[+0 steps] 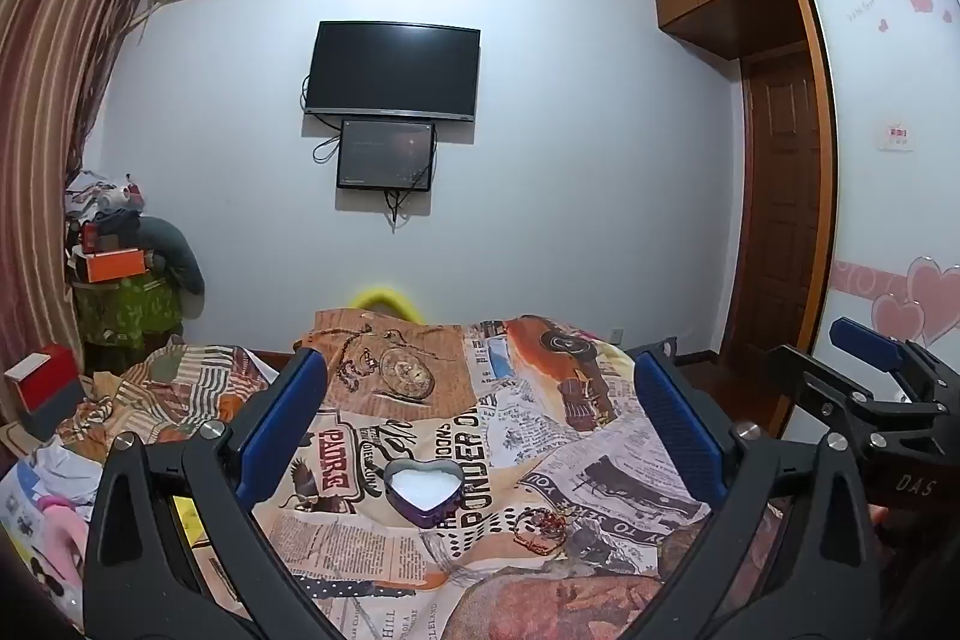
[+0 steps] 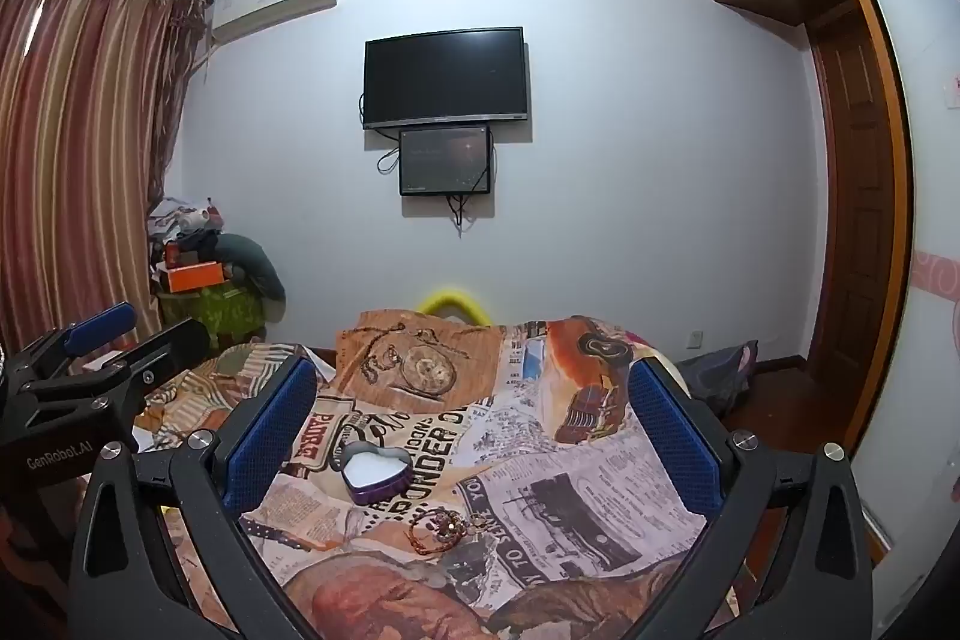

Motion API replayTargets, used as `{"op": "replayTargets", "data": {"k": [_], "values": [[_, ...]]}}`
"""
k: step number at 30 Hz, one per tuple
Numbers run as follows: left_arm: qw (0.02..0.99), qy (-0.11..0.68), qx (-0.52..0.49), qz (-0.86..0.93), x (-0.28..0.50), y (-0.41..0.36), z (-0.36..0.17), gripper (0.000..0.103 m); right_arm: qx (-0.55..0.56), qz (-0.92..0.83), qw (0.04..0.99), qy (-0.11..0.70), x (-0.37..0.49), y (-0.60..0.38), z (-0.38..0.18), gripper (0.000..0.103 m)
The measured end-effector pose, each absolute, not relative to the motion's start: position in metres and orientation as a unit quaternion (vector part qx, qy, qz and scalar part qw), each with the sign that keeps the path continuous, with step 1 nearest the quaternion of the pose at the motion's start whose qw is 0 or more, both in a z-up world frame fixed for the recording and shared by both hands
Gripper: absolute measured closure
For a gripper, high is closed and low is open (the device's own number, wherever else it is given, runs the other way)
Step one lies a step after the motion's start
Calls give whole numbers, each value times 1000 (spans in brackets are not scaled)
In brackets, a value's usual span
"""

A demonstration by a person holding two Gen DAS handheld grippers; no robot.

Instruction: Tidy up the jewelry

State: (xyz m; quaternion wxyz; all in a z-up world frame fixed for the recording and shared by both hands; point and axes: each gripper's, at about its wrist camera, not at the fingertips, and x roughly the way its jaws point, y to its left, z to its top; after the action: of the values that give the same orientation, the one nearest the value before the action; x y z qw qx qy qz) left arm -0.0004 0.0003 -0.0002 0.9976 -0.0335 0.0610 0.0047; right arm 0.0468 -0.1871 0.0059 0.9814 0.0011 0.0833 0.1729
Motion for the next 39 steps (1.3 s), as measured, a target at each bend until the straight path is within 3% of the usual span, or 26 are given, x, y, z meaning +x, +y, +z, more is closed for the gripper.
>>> {"op": "replayTargets", "data": {"k": [39], "values": [[995,88,-43,-4,6,6,-5,0,-3,175,980,92,49,-181,3,0]]}}
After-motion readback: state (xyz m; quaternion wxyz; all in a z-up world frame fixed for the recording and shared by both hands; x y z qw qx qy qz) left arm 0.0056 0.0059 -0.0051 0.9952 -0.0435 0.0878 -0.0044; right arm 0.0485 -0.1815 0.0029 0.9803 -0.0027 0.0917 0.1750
